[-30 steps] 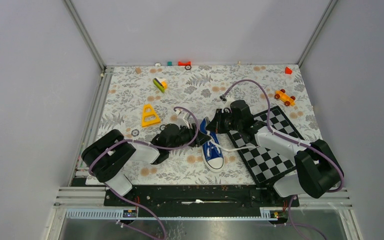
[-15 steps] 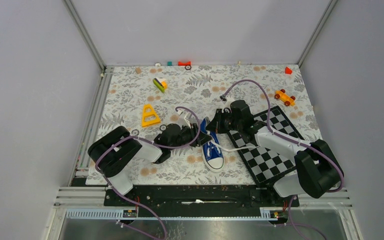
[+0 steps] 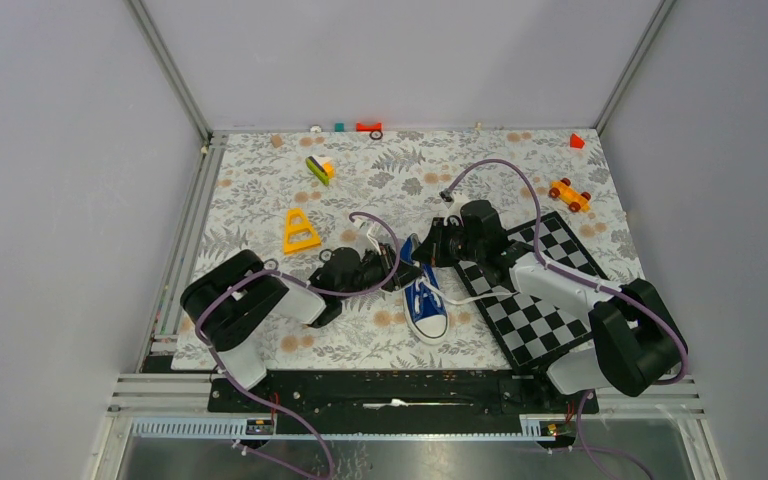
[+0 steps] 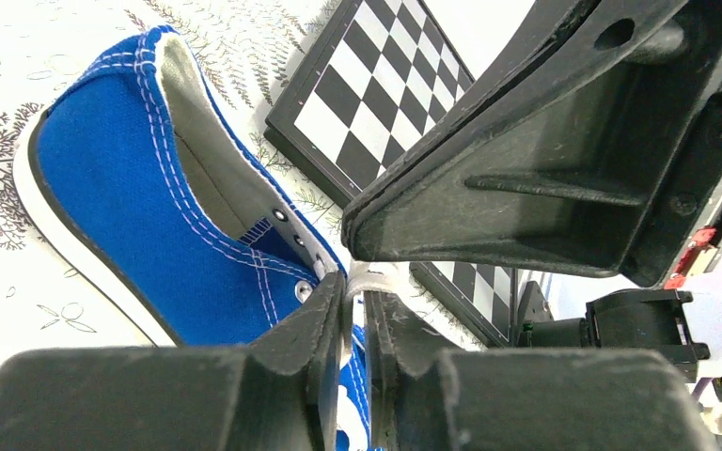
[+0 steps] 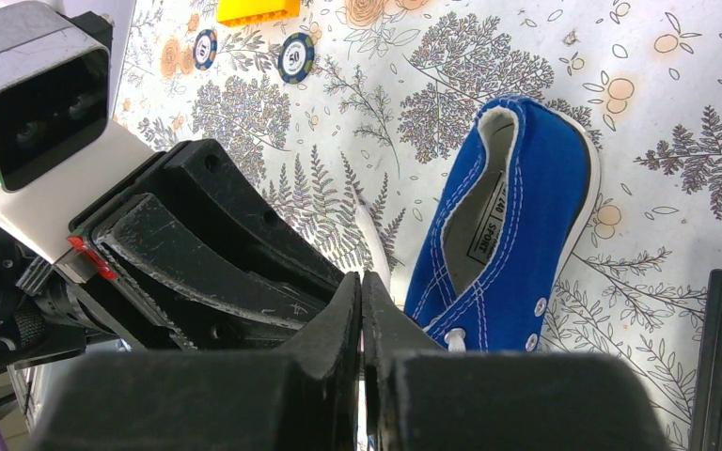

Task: Tie the shoes
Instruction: Adjust the shoelace on the shoelace.

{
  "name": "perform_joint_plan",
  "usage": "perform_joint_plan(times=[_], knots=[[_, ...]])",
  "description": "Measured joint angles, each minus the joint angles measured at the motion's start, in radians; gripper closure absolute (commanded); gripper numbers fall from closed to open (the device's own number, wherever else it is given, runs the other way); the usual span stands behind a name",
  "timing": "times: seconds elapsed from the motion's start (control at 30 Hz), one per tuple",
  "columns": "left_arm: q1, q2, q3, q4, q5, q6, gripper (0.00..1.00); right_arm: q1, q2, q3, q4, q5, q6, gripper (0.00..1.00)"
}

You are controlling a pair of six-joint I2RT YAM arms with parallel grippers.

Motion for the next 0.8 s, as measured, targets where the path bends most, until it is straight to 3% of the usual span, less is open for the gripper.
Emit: perform_joint_plan(times=[0.07,0.13,0.23,0.47,0.8], knots=[[0.000,0.003,0.000,0.004,0.000,0.000,0.84,0.000,0.000,0.000,0.000,0.000,0.000,1.00],[0.000,0.003,-0.001,0.005,-0.001,0.001,0.72,0.000,0.000,0.000,0.000,0.000,0.003,1.00],[0.000,-0.001,-0.002,-0.006,-0.006,0.009,0.65,0.000,0.000,0.000,0.000,0.000,0.004,1.00],[0.000,-0.101,-0.021,-0.107,-0.043,0.054,0.61,0.000,0.000,0.000,0.000,0.000,0.006,1.00],[0.000,-0.136,-0.027,-0.122,-0.061,0.081,0.60,0.000,0.000,0.000,0.000,-0.001,0.013,1.00]])
